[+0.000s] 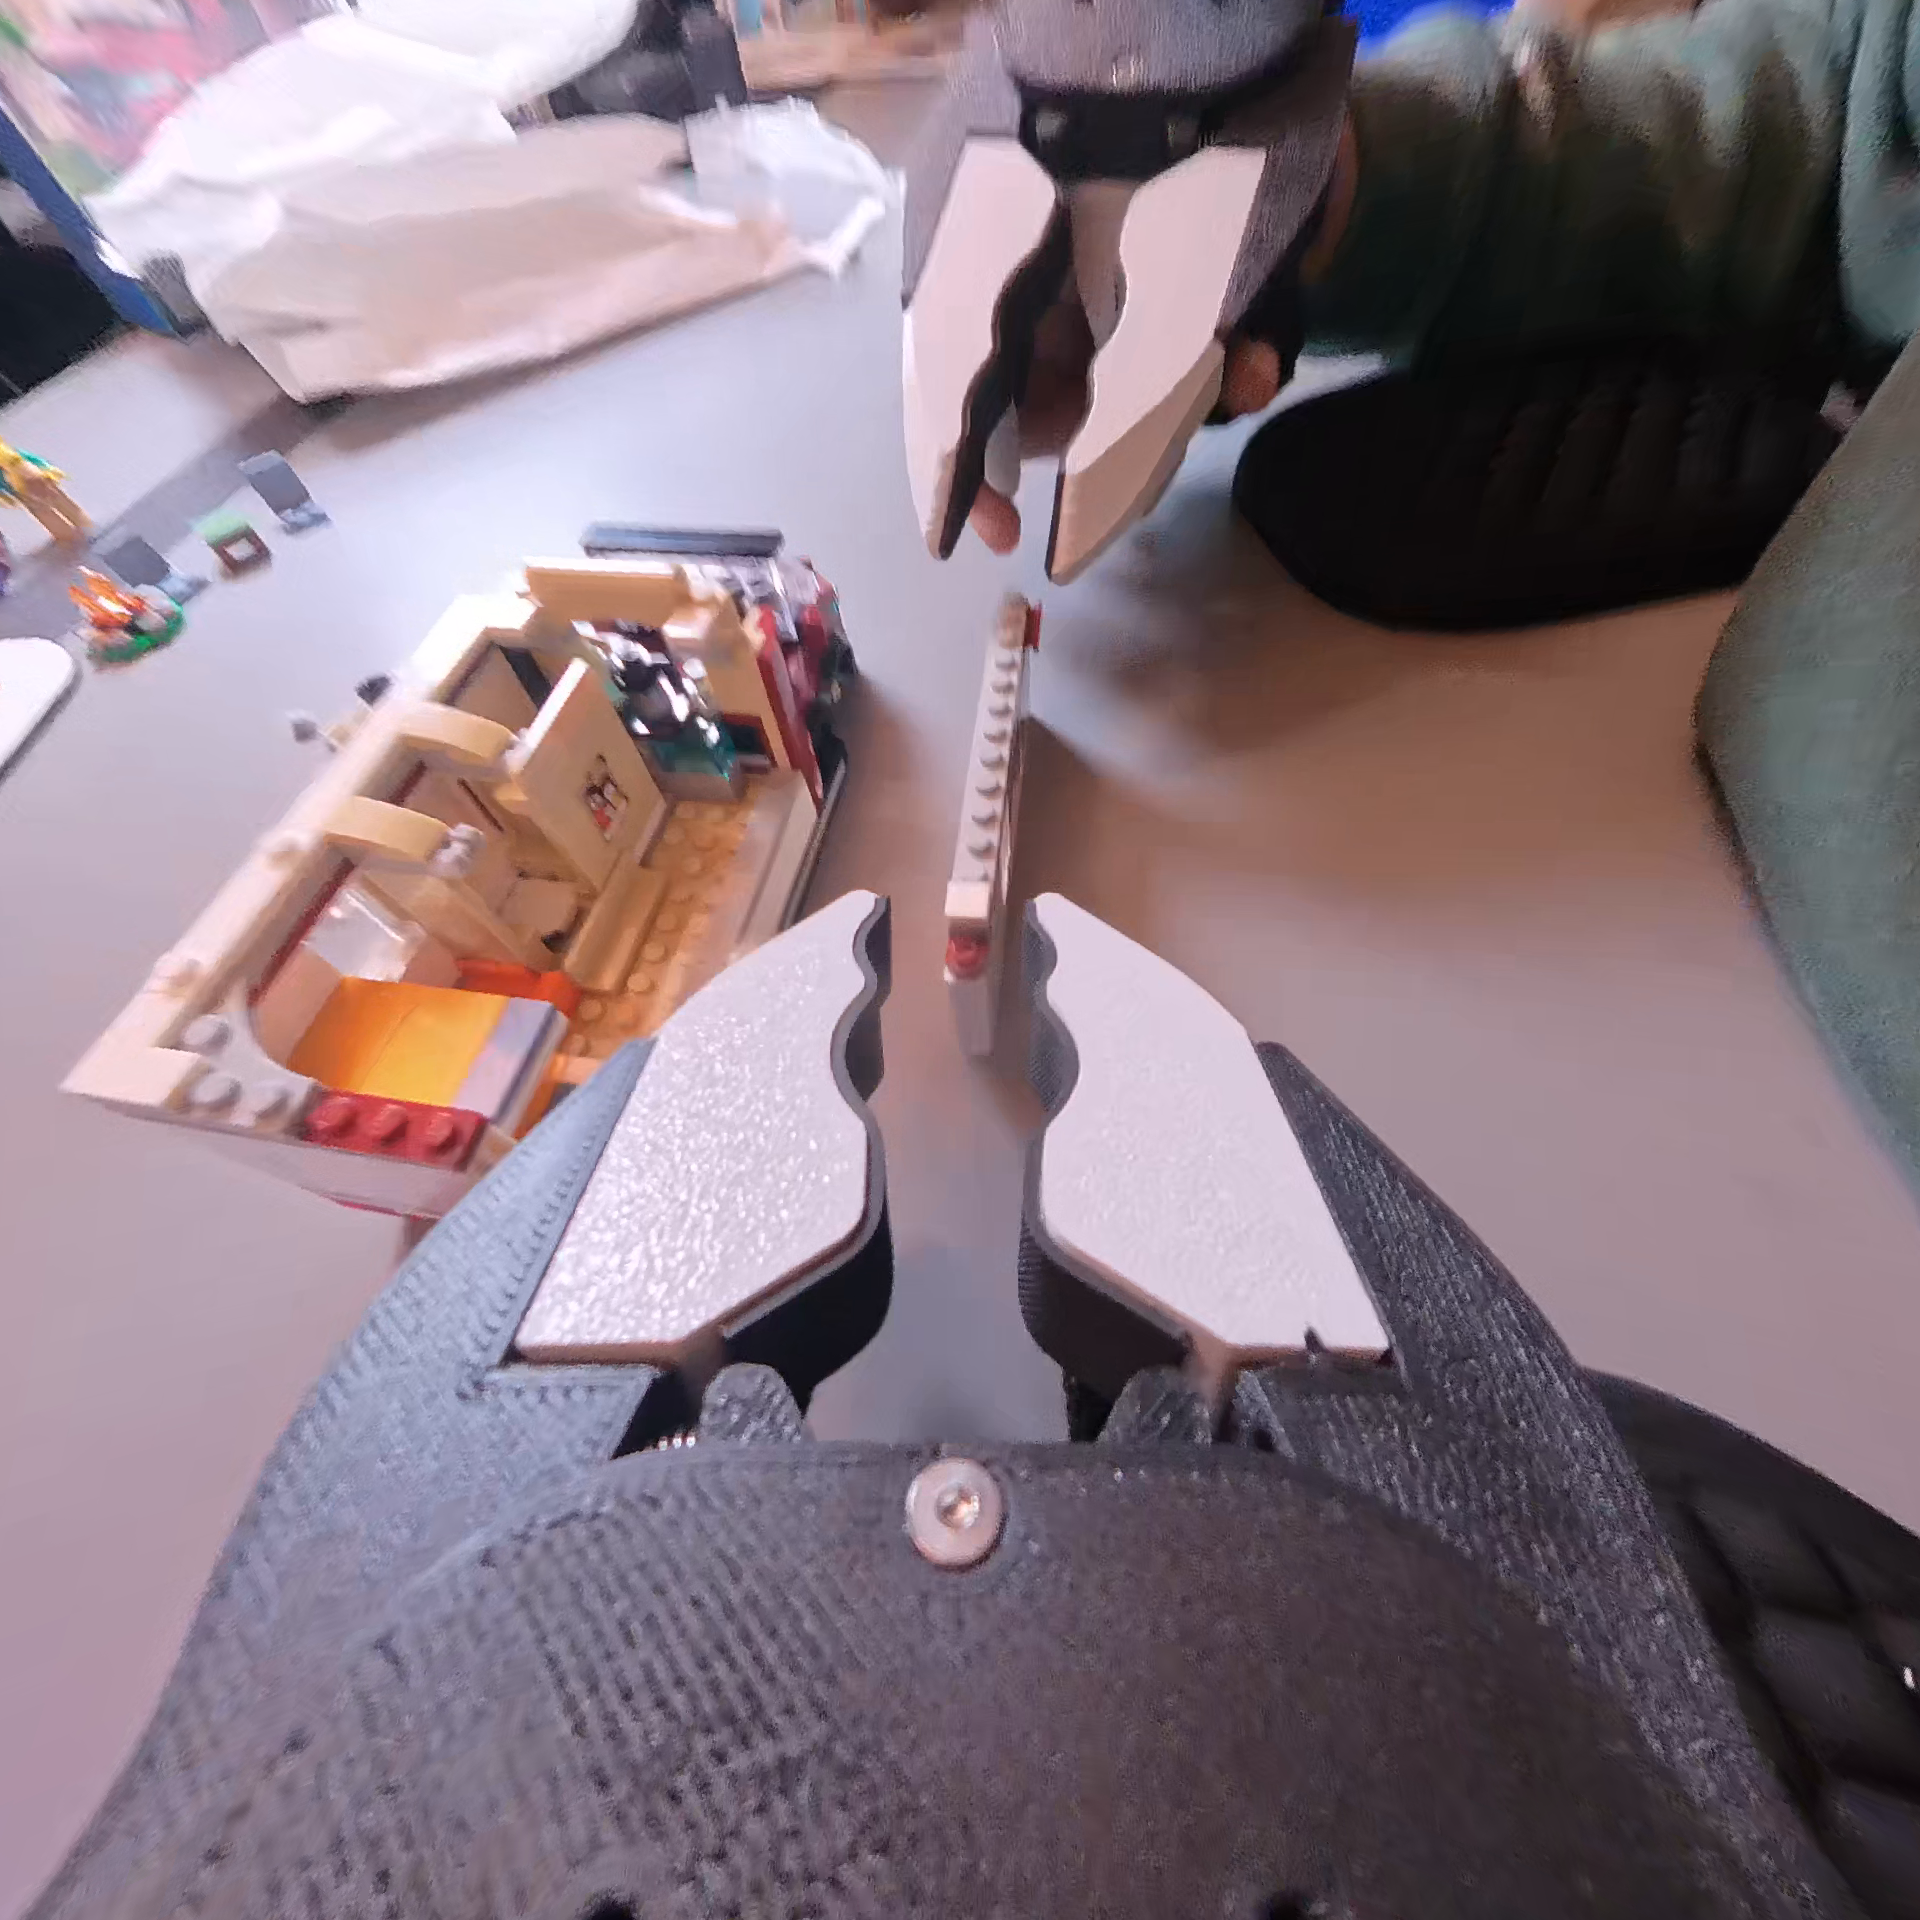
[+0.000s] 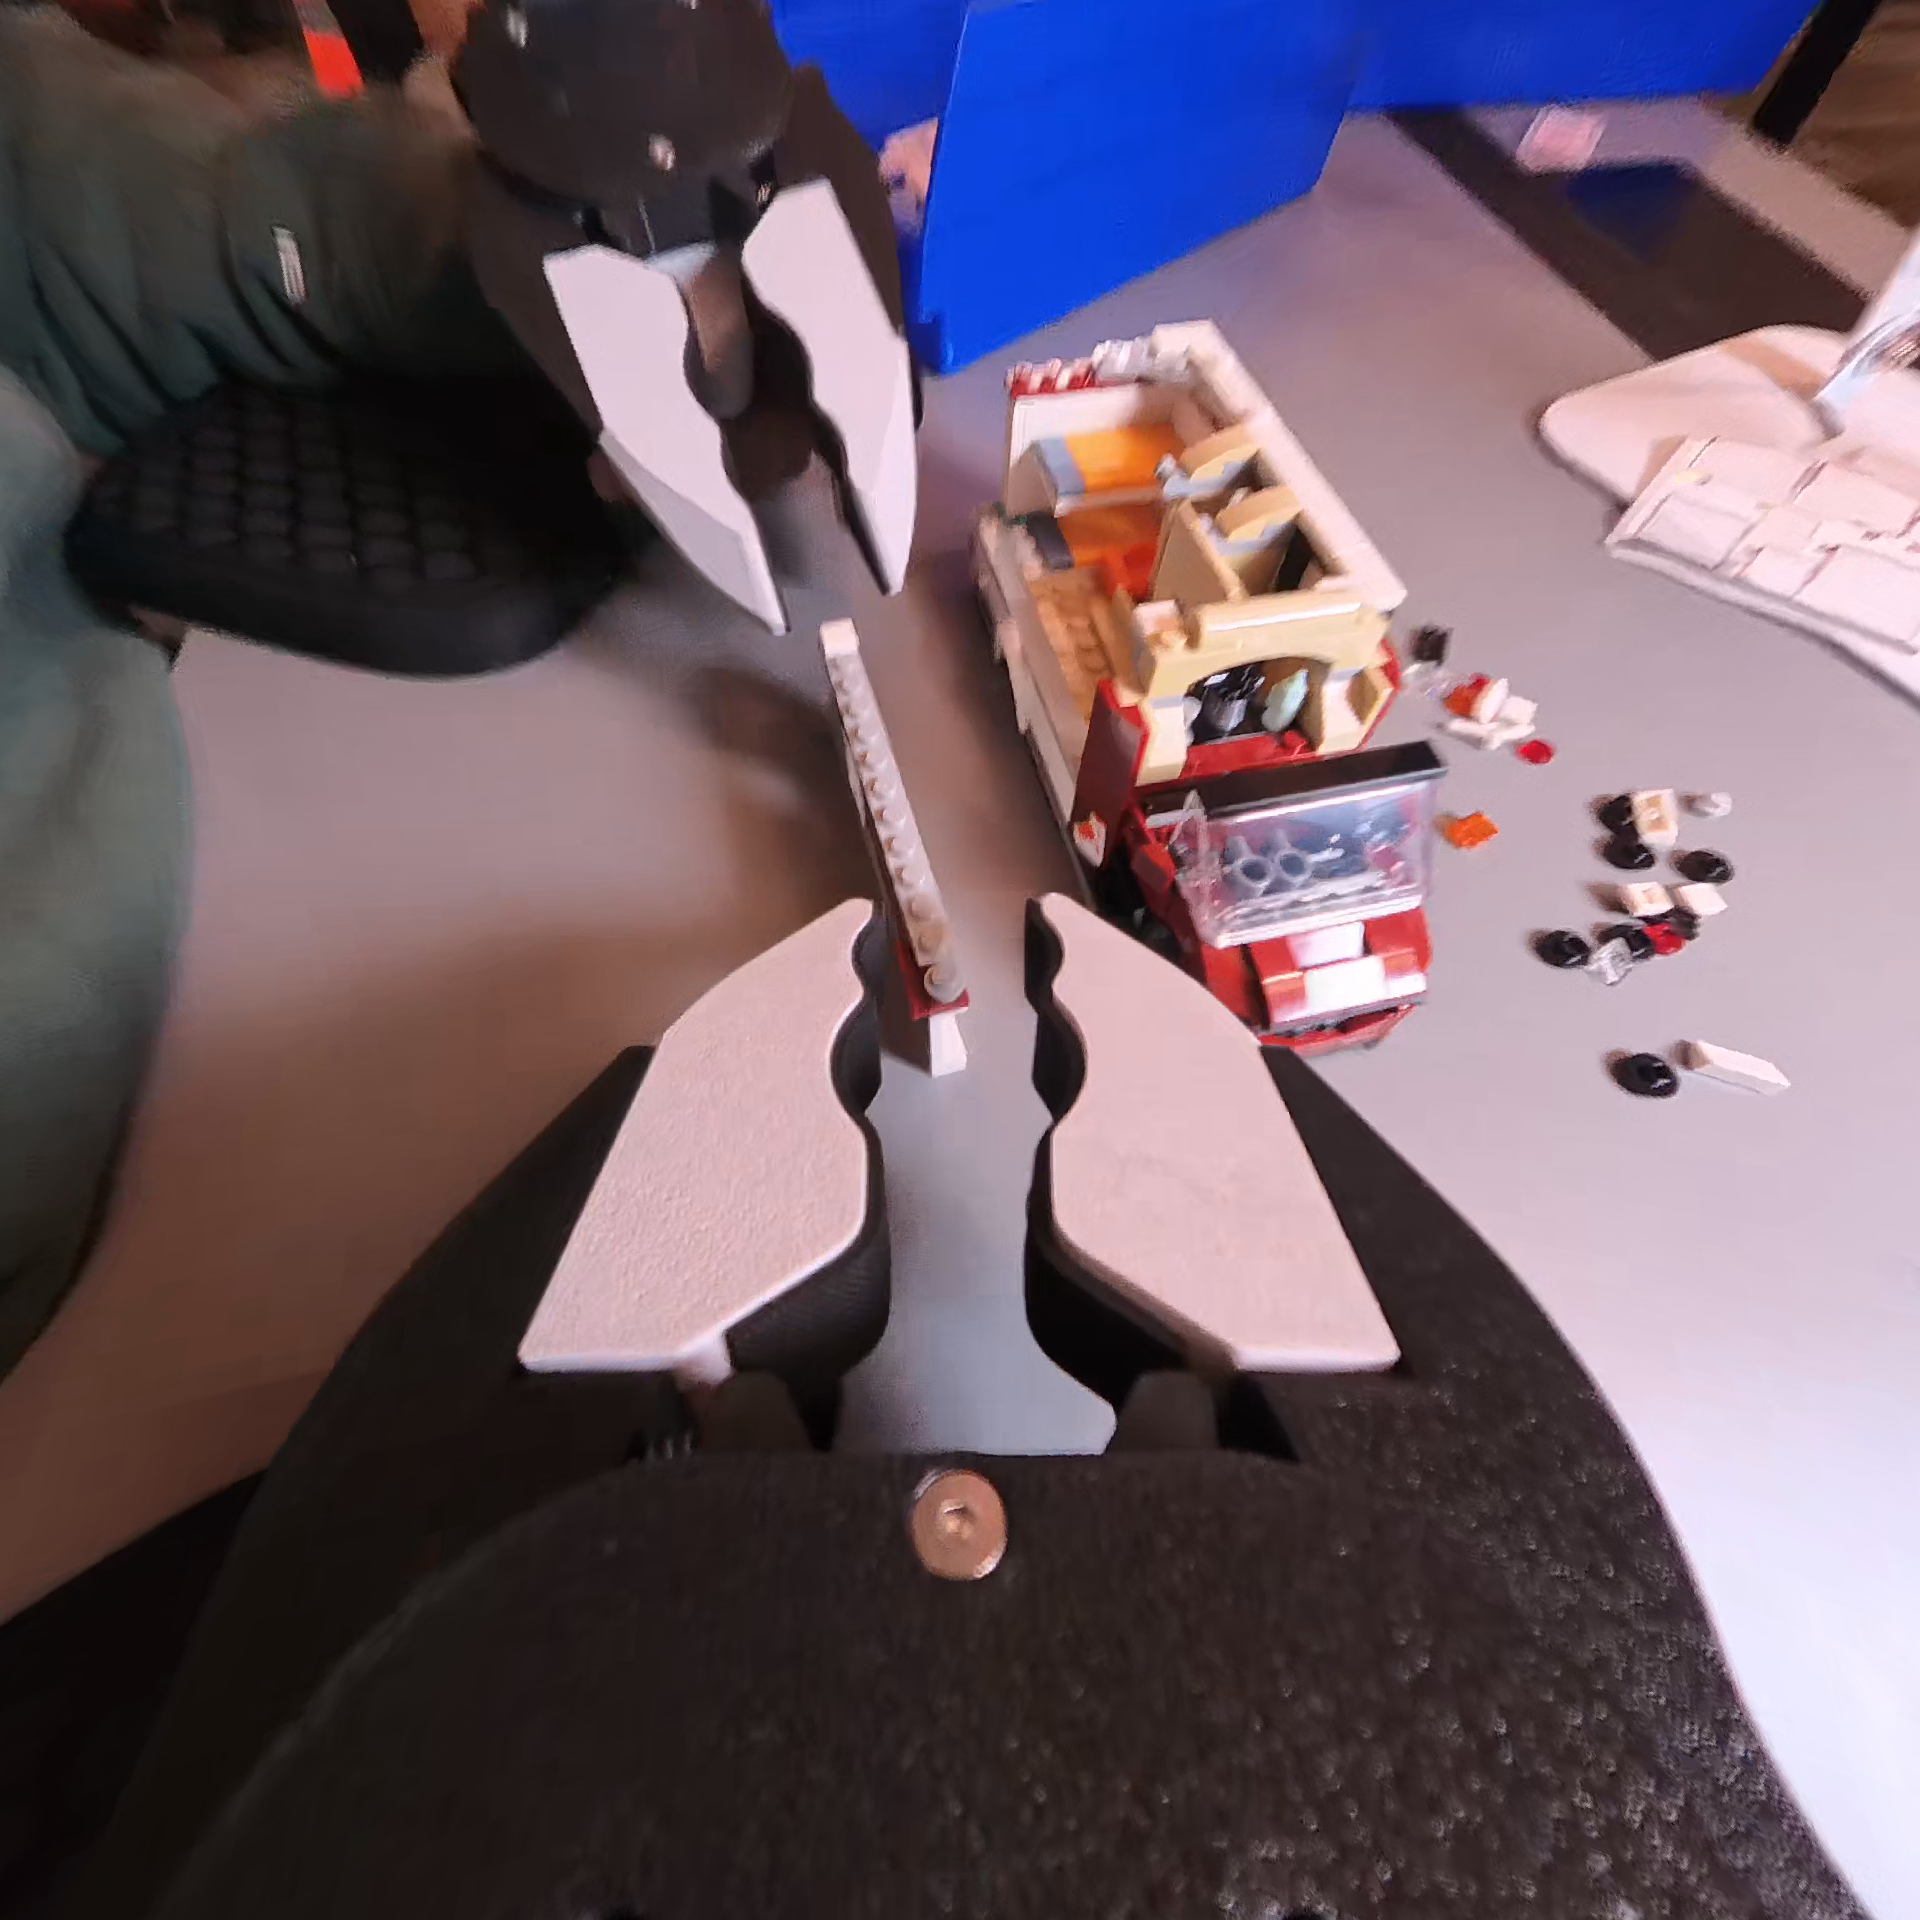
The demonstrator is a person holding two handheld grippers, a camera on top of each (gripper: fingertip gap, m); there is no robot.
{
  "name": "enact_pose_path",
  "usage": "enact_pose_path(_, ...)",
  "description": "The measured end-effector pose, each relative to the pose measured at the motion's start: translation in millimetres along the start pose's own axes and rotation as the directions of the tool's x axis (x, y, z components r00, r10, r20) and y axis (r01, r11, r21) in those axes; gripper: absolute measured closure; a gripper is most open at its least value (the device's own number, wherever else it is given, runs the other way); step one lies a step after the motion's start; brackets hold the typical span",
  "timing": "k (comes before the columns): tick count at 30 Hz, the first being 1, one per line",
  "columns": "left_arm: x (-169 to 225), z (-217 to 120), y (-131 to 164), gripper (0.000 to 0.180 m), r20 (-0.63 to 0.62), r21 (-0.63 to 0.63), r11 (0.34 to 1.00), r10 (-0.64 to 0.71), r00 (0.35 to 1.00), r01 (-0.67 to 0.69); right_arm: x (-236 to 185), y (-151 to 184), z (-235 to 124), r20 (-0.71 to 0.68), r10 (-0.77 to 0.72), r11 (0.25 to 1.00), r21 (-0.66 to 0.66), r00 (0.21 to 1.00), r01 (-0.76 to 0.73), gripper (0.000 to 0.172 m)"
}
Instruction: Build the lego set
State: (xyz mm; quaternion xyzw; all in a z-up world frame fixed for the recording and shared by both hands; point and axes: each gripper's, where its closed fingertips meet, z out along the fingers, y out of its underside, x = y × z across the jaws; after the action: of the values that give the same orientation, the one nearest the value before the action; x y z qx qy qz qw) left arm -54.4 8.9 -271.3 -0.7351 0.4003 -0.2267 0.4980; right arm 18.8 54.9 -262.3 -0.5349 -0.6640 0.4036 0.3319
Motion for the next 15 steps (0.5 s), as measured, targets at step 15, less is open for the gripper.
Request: enact_pose_path(15, -73.6, -63.6, -43.9, 0.18, 0.446, 0.321, 0.946, -0.105, 0.889, -0.049, 149.4, -109.3, -65.2, -0.6, 0.142, 0.893, 0.421, 0.787, 0.16, 0.169)
